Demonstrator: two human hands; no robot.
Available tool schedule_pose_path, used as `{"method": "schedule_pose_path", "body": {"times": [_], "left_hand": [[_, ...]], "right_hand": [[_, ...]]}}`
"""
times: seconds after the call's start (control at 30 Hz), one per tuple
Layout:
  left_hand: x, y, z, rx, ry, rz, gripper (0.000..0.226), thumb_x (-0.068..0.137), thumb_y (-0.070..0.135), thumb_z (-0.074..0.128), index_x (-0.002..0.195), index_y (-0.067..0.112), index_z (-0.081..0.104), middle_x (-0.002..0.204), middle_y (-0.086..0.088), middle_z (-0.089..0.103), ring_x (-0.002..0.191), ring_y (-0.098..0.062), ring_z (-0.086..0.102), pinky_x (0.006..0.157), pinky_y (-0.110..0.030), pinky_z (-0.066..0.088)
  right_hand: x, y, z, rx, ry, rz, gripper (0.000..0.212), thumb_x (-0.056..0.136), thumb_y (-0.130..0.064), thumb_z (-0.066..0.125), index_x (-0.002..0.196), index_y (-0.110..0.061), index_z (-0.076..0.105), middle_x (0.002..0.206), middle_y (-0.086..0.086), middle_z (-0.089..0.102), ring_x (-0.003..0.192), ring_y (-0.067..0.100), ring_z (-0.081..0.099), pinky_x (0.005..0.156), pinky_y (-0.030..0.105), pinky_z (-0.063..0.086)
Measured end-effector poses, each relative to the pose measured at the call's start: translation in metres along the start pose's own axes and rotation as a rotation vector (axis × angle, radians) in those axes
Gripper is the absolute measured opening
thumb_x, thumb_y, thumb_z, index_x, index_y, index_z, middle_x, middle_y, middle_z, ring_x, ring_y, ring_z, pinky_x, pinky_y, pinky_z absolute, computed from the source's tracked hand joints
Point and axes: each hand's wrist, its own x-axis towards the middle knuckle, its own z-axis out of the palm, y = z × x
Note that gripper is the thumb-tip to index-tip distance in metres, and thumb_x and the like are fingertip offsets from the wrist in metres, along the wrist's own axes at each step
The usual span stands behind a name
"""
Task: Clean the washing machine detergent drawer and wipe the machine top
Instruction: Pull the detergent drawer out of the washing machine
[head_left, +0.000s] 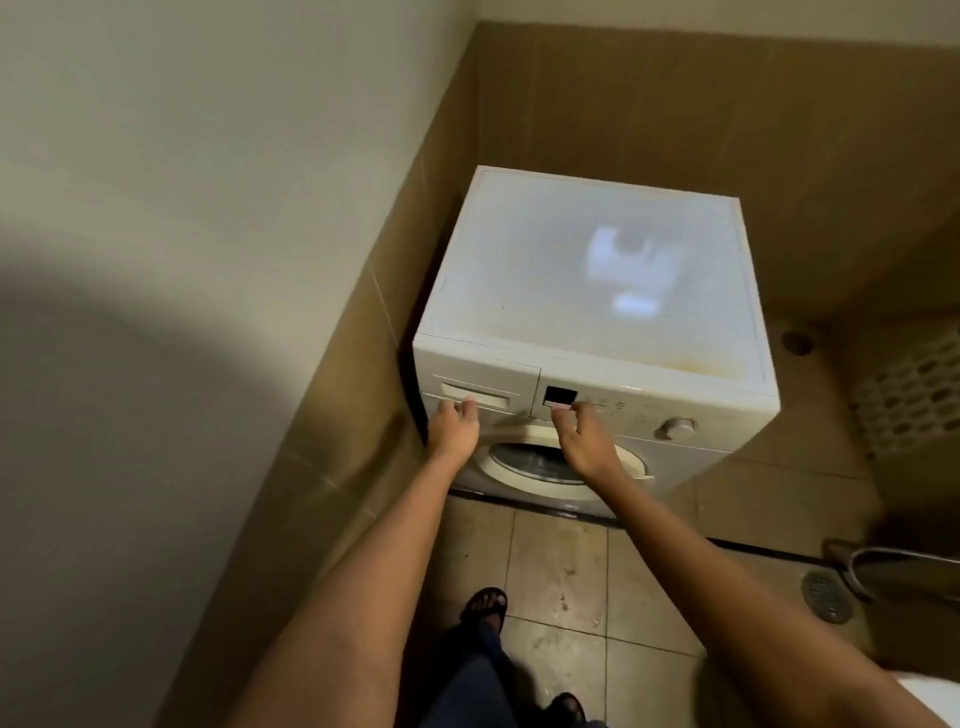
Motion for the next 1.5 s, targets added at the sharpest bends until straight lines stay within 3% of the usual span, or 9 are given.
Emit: {"method": "schedule_pose_path", "body": {"times": [0.13, 0.27, 0.47, 0.6, 0.73, 0.93, 1.27, 1.37, 1.5], "left_hand": [[0.033, -0.003, 0.0, -0.333, -0.205, -0.265, 0.062, 0.099, 0.054, 0.038, 0.143, 0.01, 0.04, 0.143, -0.01, 0.047, 0.127, -0.028, 0.048, 0.103, -0.036, 0.042], [0.059, -0.002, 0.006, -0.607, -0.27, -0.426, 0.072, 0.098, 0.057, 0.038, 0.148, 0.006, 0.032, 0.149, -0.015, 0.041, 0.133, -0.027, 0.045, 0.103, -0.035, 0.041], [0.09, 0.003, 0.017, -0.831, -0.281, -0.576, 0.077, 0.097, 0.059, 0.036, 0.152, 0.006, 0.026, 0.152, -0.018, 0.035, 0.138, -0.029, 0.039, 0.112, -0.039, 0.037], [0.104, 0.008, 0.024, -0.926, -0.276, -0.632, 0.08, 0.095, 0.061, 0.04, 0.153, 0.008, 0.023, 0.153, -0.018, 0.033, 0.139, -0.03, 0.038, 0.113, -0.04, 0.035], [0.118, 0.012, 0.034, -1.042, -0.262, -0.67, 0.082, 0.093, 0.059, 0.048, 0.15, 0.004, 0.028, 0.15, -0.019, 0.036, 0.137, -0.03, 0.038, 0.112, -0.041, 0.034], [0.128, 0.015, 0.047, -1.133, -0.168, -0.624, 0.1, 0.078, 0.08, 0.045, 0.149, 0.012, 0.03, 0.147, -0.016, 0.041, 0.135, -0.029, 0.042, 0.107, -0.045, 0.038], [0.141, 0.018, 0.067, -1.104, -0.028, -0.576, 0.074, 0.079, 0.058, 0.068, 0.135, 0.017, 0.042, 0.119, 0.001, 0.047, 0.114, -0.022, 0.044, 0.104, -0.035, 0.042], [0.138, 0.019, 0.069, -1.097, -0.006, -0.557, 0.05, 0.083, 0.055, 0.065, 0.119, 0.023, 0.047, 0.095, 0.009, 0.047, 0.094, -0.015, 0.045, 0.084, -0.03, 0.046], [0.137, 0.025, 0.065, -1.111, -0.021, -0.541, 0.026, 0.086, 0.053, 0.063, 0.092, 0.029, 0.054, 0.092, 0.011, 0.05, 0.105, -0.018, 0.044, 0.093, -0.035, 0.044]], "right_hand": [[0.027, -0.011, 0.021, 0.053, 0.036, 0.046, 0.053, 0.101, -0.039, 0.038, 0.134, 0.002, 0.043, 0.133, 0.018, 0.052, 0.118, 0.03, 0.05, 0.089, 0.031, 0.037], [0.062, -0.021, 0.031, -0.022, 0.135, -0.04, 0.033, 0.103, -0.024, 0.034, 0.112, 0.001, 0.054, 0.106, 0.017, 0.061, 0.089, 0.024, 0.052, 0.071, 0.027, 0.032], [0.12, -0.012, 0.029, -0.222, 0.157, -0.097, 0.036, 0.101, -0.018, 0.035, 0.13, -0.001, 0.048, 0.129, 0.018, 0.052, 0.12, 0.032, 0.047, 0.096, 0.035, 0.037], [0.148, 0.001, 0.025, -0.458, 0.047, -0.13, 0.052, 0.104, -0.027, 0.028, 0.15, -0.005, 0.021, 0.157, 0.017, 0.017, 0.146, 0.031, 0.013, 0.117, 0.038, 0.014], [0.169, 0.008, 0.023, -0.586, -0.02, -0.112, 0.058, 0.104, -0.035, 0.02, 0.153, -0.009, 0.005, 0.159, 0.016, -0.003, 0.147, 0.029, -0.004, 0.118, 0.04, -0.001], [0.175, 0.024, 0.026, -0.663, 0.063, -0.206, 0.066, 0.097, -0.046, 0.007, 0.153, -0.011, 0.008, 0.16, 0.011, 0.003, 0.148, 0.022, -0.001, 0.118, 0.033, -0.002], [0.176, 0.028, 0.03, -0.707, 0.109, -0.218, 0.069, 0.093, -0.047, -0.003, 0.153, -0.012, 0.005, 0.16, 0.008, 0.001, 0.147, 0.018, -0.002, 0.12, 0.032, -0.002], [0.177, 0.03, 0.03, -0.709, 0.111, -0.221, 0.068, 0.093, -0.047, -0.002, 0.153, -0.013, 0.004, 0.16, 0.007, 0.0, 0.147, 0.017, -0.003, 0.119, 0.031, -0.002], [0.177, 0.03, 0.029, -0.683, 0.121, -0.228, 0.068, 0.094, -0.047, -0.001, 0.153, -0.013, 0.007, 0.16, 0.007, 0.002, 0.146, 0.015, -0.004, 0.119, 0.031, -0.002]]}}
